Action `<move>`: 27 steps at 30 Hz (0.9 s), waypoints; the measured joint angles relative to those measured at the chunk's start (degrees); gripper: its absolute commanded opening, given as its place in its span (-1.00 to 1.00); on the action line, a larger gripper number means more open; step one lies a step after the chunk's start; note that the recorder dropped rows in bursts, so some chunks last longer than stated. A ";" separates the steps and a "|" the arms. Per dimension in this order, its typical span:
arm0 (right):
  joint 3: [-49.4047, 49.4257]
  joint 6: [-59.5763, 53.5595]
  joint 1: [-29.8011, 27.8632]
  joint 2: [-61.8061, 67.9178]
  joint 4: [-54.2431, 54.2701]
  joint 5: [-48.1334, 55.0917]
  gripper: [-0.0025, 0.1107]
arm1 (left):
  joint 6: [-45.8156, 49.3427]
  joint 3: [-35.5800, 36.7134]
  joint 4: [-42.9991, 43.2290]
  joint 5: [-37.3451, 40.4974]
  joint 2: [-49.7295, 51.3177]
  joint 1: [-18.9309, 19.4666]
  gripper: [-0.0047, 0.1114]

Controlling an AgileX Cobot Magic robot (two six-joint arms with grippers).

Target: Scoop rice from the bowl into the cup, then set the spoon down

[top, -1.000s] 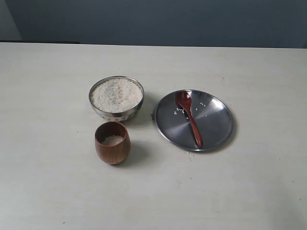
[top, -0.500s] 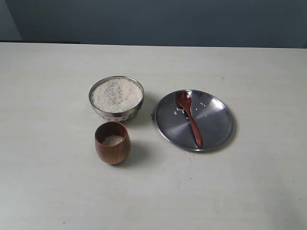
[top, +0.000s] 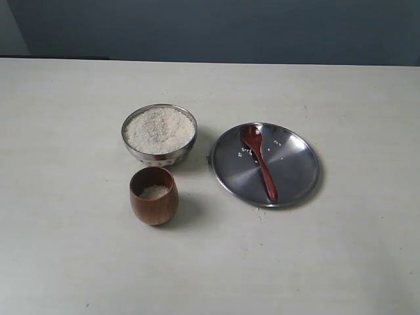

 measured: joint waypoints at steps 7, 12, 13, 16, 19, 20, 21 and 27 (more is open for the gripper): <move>0.00 0.00 0.00 0.00 0.00 0.00 -0.95 | 0.00 6.58 0.38 -2.14 0.00 0.00 -0.91; 0.00 0.00 0.00 0.00 0.00 0.00 -0.95 | 0.00 10.38 0.50 -3.36 0.10 0.00 -0.91; 0.00 0.00 0.00 0.00 0.00 0.00 -0.95 | 0.00 11.12 0.89 -4.35 0.10 0.00 -0.91; 0.00 0.00 0.00 0.00 0.00 0.00 -0.95 | 0.00 13.24 2.21 -7.77 0.10 0.00 -0.91; 0.00 0.00 0.00 0.00 0.00 0.00 -0.95 | 0.00 15.65 3.35 -10.08 0.10 0.00 -0.91; 0.00 0.00 0.00 0.00 0.00 0.00 -0.95 | 0.00 16.39 3.87 -10.19 0.10 0.00 -0.91; 0.00 0.00 0.00 0.00 0.00 0.00 -0.95 | 0.00 17.09 4.02 -10.29 0.10 0.00 -0.91; 0.00 0.00 0.00 0.00 0.00 0.00 -0.95 | 0.00 21.21 4.94 -10.60 0.10 0.00 -0.91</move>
